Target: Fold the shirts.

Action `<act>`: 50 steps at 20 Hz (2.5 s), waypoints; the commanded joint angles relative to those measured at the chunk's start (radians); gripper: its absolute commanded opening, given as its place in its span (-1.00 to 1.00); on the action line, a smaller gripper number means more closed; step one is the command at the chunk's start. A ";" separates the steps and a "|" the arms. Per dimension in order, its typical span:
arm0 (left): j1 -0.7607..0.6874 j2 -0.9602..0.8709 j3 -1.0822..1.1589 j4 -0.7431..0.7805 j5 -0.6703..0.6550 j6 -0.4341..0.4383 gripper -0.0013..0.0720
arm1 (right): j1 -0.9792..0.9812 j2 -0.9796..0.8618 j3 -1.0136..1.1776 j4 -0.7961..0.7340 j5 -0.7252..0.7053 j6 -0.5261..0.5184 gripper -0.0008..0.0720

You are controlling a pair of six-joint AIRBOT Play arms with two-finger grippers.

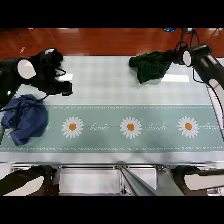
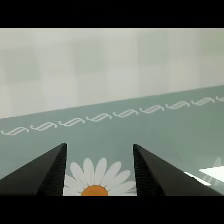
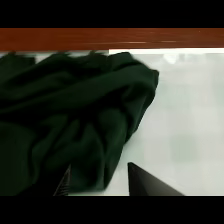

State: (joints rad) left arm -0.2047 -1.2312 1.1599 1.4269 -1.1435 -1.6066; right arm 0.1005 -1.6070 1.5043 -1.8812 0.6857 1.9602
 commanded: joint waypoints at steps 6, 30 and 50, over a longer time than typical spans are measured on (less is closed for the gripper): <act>-0.010 0.097 -0.074 -0.012 0.134 -0.003 0.40 | -0.121 -0.518 0.497 0.447 0.127 -0.246 0.14; 0.235 0.437 -0.154 -0.076 0.008 0.044 -0.04 | 0.068 0.332 0.545 0.509 0.408 -0.545 -0.91; 0.200 0.449 -0.505 -0.528 0.079 0.209 -0.04 | 0.615 0.241 -0.360 0.658 0.043 -0.195 -0.42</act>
State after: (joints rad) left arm 0.0189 -0.7776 0.7471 1.0416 -1.1114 -1.4342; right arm 0.7044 -1.2926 1.2194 -1.3014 0.8253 1.7245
